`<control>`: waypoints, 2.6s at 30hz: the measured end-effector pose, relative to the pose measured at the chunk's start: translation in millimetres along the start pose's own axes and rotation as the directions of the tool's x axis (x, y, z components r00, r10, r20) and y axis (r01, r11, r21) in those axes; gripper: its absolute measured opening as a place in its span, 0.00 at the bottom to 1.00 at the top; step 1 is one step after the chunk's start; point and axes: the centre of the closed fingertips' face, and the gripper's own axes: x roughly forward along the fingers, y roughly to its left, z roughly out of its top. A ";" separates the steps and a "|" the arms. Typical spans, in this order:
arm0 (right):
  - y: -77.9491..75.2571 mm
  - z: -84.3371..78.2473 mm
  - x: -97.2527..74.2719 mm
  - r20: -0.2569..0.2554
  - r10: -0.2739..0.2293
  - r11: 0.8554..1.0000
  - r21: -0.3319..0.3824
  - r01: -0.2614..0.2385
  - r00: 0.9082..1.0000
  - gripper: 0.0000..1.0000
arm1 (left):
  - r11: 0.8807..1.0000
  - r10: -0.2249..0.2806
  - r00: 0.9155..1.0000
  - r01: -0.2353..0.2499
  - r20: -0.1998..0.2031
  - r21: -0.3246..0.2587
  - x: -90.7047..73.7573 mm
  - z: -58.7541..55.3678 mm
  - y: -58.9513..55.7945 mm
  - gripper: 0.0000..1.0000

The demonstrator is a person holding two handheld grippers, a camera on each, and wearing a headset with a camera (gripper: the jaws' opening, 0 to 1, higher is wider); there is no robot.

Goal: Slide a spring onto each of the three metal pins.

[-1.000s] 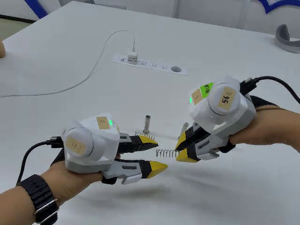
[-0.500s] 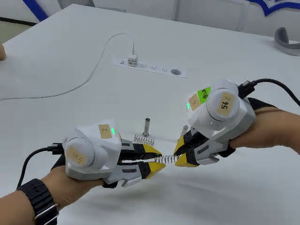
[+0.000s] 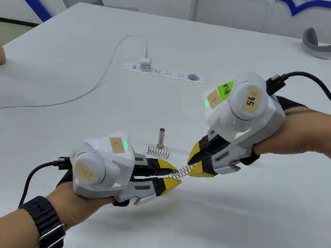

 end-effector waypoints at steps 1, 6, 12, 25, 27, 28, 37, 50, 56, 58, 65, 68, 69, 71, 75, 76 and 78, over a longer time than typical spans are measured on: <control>-0.1 1.7 -0.3 0.003 -0.002 1.000 -0.004 0.002 1.000 0.12 | 1.000 0.000 1.000 0.000 0.000 0.000 0.0 -0.1 -0.3 0.11; -0.4 11.9 -1.2 0.015 -0.008 1.000 -0.021 0.008 1.000 0.12 | 1.000 0.001 1.000 -0.001 0.003 -0.002 0.3 0.5 0.0 0.11; -0.7 21.2 -1.4 0.027 -0.010 0.999 -0.036 0.011 1.000 0.12 | 1.000 0.004 1.000 -0.004 0.012 -0.006 0.5 2.9 0.3 0.11; -0.1 23.8 -0.3 0.023 -0.007 1.000 -0.027 0.007 1.000 0.14 | 1.000 -0.001 1.000 0.002 0.020 -0.010 2.6 4.6 -1.6 0.11; 0.3 22.3 0.2 0.017 -0.005 1.000 -0.024 0.006 1.000 0.15 | 1.000 -0.002 1.000 0.002 0.019 -0.009 2.8 4.4 -1.5 0.11; 1.0 21.9 0.8 0.014 -0.003 1.000 -0.024 0.003 1.000 0.15 | 1.000 -0.002 1.000 0.002 0.019 -0.010 3.0 4.4 -1.3 0.11; 1.6 16.7 7.9 -0.009 0.007 1.000 -0.015 -0.007 1.000 0.15 | 1.000 -0.002 1.000 0.002 0.023 -0.006 3.4 7.4 -0.7 0.11; -0.8 14.6 8.4 -0.011 0.005 1.000 0.001 -0.005 1.000 0.12 | 1.000 0.009 0.999 -0.009 0.034 -0.005 4.5 10.1 1.3 0.12; -4.2 14.5 6.1 -0.007 -0.008 1.000 0.010 0.009 1.000 0.12 | 1.000 0.016 0.999 -0.016 0.034 -0.016 3.6 9.5 3.9 0.17; -5.8 13.0 5.1 -0.009 -0.014 1.000 0.015 0.014 1.000 0.12 | 1.000 0.021 0.999 -0.020 0.032 -0.024 2.6 8.5 5.0 0.18; -11.8 6.2 -0.8 -0.017 -0.032 0.999 0.037 0.033 0.999 0.12 | 0.998 0.045 0.999 -0.043 0.026 -0.056 -4.0 3.9 11.2 0.26; -15.5 3.3 -4.5 -0.015 -0.044 0.998 0.051 0.044 0.999 0.12 | 0.996 0.058 0.998 -0.056 0.027 -0.073 -8.2 3.0 15.0 0.29; -16.4 2.3 -5.4 -0.015 -0.046 0.997 0.057 0.047 0.999 0.12 | 0.995 0.063 0.998 -0.061 0.027 -0.075 -9.4 2.8 16.2 0.29; -19.1 -0.5 -8.0 -0.017 -0.054 0.996 0.065 0.055 0.998 0.12 | 0.994 0.075 0.997 -0.072 0.026 -0.087 -12.5 1.3 19.8 0.32; -24.3 -4.8 -13.6 -0.018 -0.070 0.994 0.083 0.072 0.997 0.12 | 0.989 0.101 0.995 -0.098 0.026 -0.112 -18.2 -1.4 26.1 0.36; -25.5 -5.7 -14.7 -0.017 -0.074 0.993 0.087 0.075 0.997 0.12 | 0.988 0.104 0.994 -0.101 0.025 -0.115 -18.9 -2.1 26.7 0.37; -28.0 -7.6 -17.3 -0.018 -0.083 0.992 0.094 0.084 0.996 0.12 | 0.986 0.114 0.993 -0.110 0.022 -0.122 -20.5 -3.7 28.7 0.38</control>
